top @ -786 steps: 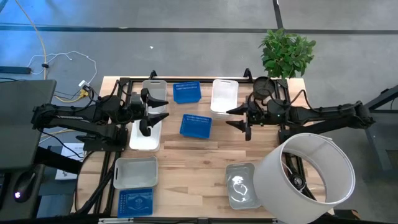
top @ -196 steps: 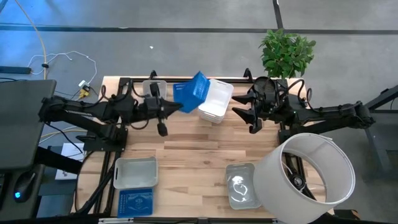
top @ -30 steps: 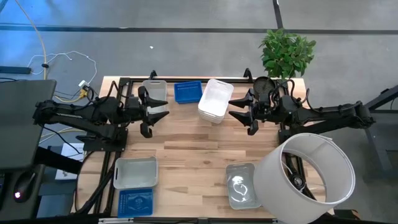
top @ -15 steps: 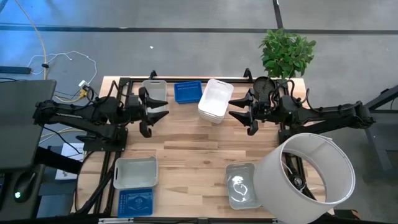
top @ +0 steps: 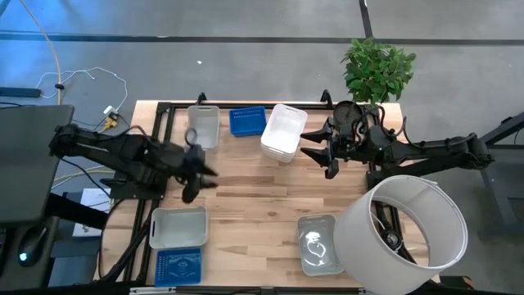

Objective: Stack baskets by color
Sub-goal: Stack the bottom left gray bin on the top gray bin

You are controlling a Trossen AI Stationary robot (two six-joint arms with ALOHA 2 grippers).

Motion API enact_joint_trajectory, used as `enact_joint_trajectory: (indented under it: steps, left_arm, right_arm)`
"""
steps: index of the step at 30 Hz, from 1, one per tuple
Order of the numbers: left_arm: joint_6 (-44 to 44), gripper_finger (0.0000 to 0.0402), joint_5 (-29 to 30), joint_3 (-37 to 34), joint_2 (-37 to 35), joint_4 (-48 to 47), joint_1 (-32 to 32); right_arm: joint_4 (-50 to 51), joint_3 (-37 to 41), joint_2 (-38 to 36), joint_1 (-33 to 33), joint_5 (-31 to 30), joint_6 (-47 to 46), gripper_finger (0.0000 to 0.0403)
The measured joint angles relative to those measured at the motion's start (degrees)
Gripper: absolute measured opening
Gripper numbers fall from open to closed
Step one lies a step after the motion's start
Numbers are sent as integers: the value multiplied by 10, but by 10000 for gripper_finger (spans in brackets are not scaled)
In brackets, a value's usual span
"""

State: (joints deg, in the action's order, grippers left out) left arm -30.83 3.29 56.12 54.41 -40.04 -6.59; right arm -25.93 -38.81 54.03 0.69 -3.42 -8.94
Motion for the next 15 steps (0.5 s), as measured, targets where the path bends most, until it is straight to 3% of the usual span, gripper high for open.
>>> enact_joint_trajectory:
  steps: [7, 10, 15]
  left_arm:
    - [-148, 172, -60, 6, 71, -183, -96]
    - [-286, 172, -94, 6, 103, -213, -127]
    - [-485, 172, -93, 6, 157, -197, -157]
  right_arm:
    - [17, 0, 0, 0, 0, -1, 209]
    - [18, 0, 0, 0, 0, 0, 209]
    - [30, 0, 0, 0, 0, 0, 209]
